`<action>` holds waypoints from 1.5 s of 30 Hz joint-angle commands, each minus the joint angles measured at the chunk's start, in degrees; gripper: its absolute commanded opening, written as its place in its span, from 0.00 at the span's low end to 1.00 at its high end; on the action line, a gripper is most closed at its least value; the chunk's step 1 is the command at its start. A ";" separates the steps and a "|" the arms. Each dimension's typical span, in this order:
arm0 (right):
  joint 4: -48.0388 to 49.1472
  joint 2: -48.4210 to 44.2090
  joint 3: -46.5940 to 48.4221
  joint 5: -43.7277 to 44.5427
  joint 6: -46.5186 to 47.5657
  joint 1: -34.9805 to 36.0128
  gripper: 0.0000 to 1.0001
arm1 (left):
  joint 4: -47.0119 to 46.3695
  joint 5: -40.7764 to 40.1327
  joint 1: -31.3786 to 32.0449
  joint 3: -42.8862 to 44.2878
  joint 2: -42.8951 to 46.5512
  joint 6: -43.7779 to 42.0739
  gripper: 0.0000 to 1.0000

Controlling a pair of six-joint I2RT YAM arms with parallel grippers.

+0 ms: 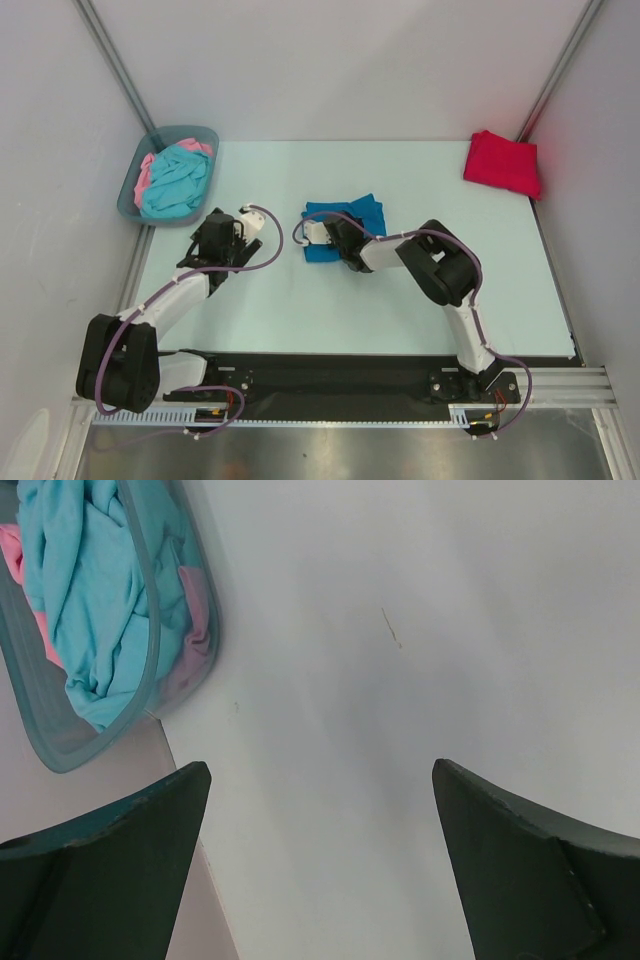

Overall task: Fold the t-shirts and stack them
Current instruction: Fold the tshirt

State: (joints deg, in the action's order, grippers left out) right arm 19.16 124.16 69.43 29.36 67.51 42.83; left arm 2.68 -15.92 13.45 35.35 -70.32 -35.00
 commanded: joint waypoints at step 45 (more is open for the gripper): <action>0.35 -17.53 -10.51 2.63 0.79 -1.00 0.00 | -11.46 -10.18 -1.24 -0.64 6.42 0.90 1.00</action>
State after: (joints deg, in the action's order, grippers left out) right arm 19.25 110.69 63.59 31.33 69.87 38.98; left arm -3.44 -22.72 13.04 35.27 -67.24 -34.94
